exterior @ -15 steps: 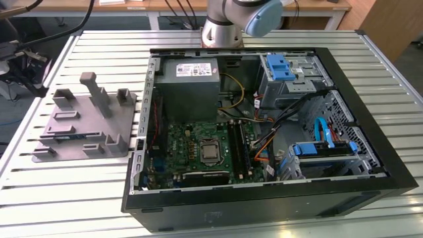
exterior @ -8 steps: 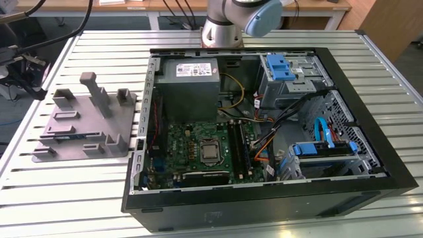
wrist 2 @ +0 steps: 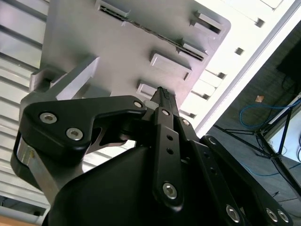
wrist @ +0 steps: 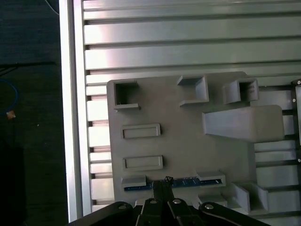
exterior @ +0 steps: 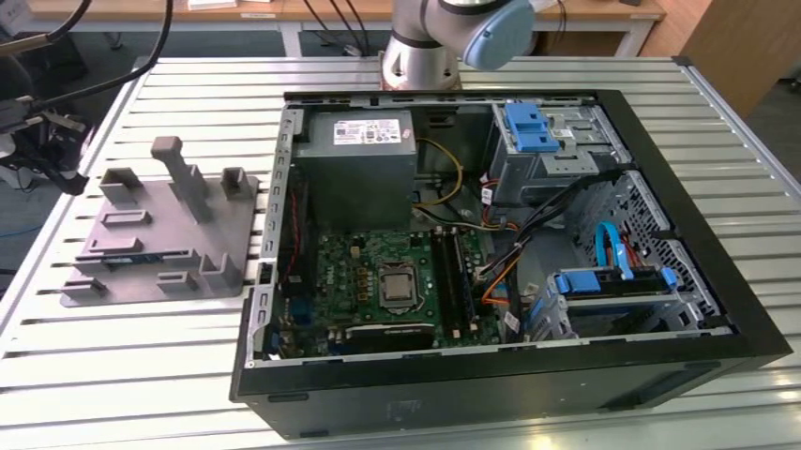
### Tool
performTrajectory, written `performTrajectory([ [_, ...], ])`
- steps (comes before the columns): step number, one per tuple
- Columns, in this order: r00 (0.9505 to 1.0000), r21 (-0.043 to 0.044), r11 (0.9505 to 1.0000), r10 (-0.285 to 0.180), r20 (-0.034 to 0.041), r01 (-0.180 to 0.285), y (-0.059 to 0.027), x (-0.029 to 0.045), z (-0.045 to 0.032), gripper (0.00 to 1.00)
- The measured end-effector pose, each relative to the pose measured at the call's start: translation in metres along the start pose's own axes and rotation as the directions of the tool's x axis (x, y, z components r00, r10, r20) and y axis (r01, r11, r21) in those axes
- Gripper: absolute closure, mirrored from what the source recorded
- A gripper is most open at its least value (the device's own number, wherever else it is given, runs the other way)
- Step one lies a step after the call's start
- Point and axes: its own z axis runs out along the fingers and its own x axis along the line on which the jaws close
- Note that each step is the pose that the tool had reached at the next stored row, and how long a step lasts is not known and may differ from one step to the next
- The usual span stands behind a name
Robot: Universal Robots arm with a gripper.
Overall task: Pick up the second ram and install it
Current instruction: 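Reach for the second ram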
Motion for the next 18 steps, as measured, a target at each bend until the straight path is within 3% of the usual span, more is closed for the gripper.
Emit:
performTrajectory([
  [18,1.0,0.0001,1.0,0.0,-0.0001,0.0,-0.002,0.0133,0.0201,0.9],
])
